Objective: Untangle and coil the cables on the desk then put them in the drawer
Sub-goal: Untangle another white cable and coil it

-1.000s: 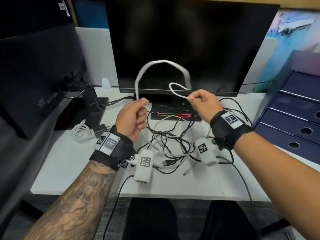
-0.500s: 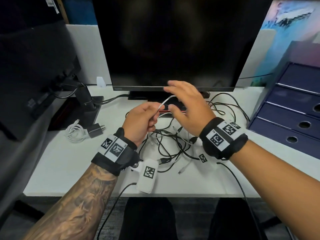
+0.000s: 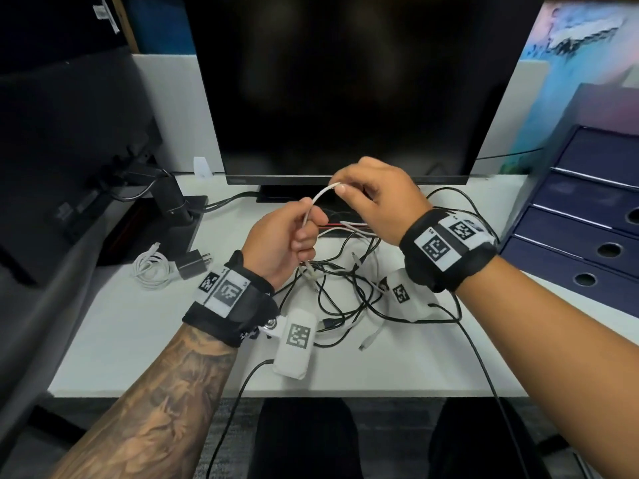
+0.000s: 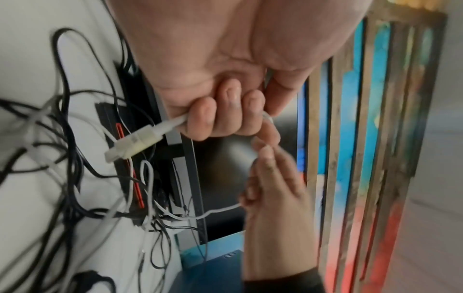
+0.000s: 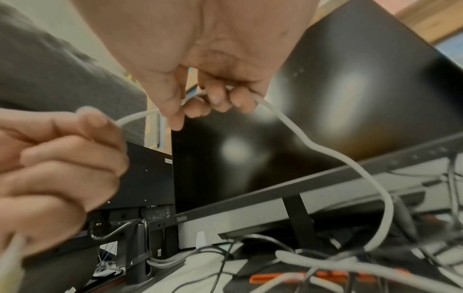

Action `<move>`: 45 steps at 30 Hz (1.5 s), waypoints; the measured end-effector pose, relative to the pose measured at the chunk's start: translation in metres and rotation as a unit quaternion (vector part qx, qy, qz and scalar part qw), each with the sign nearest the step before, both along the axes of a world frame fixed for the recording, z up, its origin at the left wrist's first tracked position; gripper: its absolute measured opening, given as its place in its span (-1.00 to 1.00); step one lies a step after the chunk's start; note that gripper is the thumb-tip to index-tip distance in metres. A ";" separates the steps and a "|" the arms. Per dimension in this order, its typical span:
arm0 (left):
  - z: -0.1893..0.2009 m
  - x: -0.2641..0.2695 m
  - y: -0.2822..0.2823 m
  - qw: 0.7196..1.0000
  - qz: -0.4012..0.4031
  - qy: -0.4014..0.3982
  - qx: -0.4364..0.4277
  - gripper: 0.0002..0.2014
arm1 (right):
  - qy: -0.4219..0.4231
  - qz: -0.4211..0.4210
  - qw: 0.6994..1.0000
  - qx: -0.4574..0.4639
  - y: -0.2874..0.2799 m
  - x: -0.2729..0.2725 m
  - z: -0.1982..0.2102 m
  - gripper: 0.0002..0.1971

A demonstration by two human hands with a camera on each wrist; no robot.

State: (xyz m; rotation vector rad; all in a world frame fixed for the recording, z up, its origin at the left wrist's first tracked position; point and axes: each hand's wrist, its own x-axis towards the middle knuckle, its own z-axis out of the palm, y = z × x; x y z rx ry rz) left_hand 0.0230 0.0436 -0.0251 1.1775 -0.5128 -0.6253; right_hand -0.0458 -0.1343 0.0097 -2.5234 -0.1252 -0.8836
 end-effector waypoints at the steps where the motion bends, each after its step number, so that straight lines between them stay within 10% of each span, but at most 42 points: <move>1: 0.001 0.001 0.001 0.999 -0.018 0.030 -0.028 -0.70 | 0.011 -0.001 1.000 0.013 -0.001 0.002 -0.005 -0.80; 10: 0.001 0.001 0.005 0.999 -0.036 0.038 -0.001 -0.74 | -0.014 -0.082 0.995 0.053 0.003 0.015 -0.013 -0.80; 21: 0.005 0.011 0.011 0.979 -0.021 0.086 -0.183 -0.76 | 0.233 0.023 0.972 0.014 0.035 0.010 -0.054 -0.83; 33: -0.013 0.025 0.008 0.935 0.080 0.192 -0.286 -0.79 | 0.324 0.071 0.943 0.022 0.039 -0.002 -0.055 -0.68; 40: -0.019 0.021 0.006 0.984 0.140 -0.009 -0.109 -0.81 | 0.231 0.052 0.967 -0.096 0.037 -0.008 -0.038 -0.65; 45: -0.019 0.007 0.000 0.959 0.150 -0.233 0.056 -0.72 | 0.167 0.050 0.973 -0.148 0.038 -0.012 -0.013 -0.81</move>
